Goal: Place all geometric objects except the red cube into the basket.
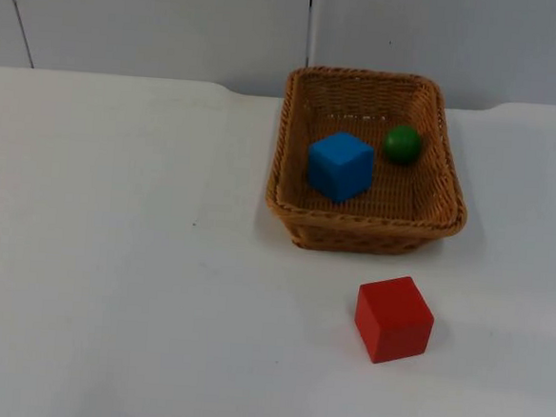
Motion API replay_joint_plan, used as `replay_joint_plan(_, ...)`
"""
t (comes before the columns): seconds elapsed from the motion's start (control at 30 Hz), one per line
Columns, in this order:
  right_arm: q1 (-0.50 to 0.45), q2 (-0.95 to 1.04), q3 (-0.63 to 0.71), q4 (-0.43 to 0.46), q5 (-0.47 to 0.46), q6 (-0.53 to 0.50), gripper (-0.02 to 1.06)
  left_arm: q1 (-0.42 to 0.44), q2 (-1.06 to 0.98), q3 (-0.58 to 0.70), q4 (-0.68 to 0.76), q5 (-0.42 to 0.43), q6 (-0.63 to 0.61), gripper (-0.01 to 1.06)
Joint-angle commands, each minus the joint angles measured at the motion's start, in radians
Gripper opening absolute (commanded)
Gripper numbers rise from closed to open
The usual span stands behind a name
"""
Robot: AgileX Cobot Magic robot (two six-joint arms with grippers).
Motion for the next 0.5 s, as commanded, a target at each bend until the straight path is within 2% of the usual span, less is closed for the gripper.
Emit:
replay_joint_plan(0.0, -0.003, -0.004, 0.001, -0.007, 0.0, 0.005, 0.78, 0.002, -0.004, 0.005, 0.008, 0.005, -0.007, 1.0)
replay_joint_plan(0.13, -0.003, -0.004, 0.001, -0.011, 0.0, 0.006, 0.78, 0.002, -0.004, 0.005, 0.024, 0.005, -0.027, 1.0)
replay_joint_plan(0.27, -0.003, -0.004, 0.001, -0.011, 0.0, 0.006, 0.78, 0.002, -0.004, 0.005, 0.077, 0.003, -0.1, 1.0)
replay_joint_plan(0.47, -0.003, -0.004, 0.001, -0.01, 0.0, 0.006, 0.79, 0.002, -0.004, 0.005, 0.077, 0.003, -0.098, 1.0)
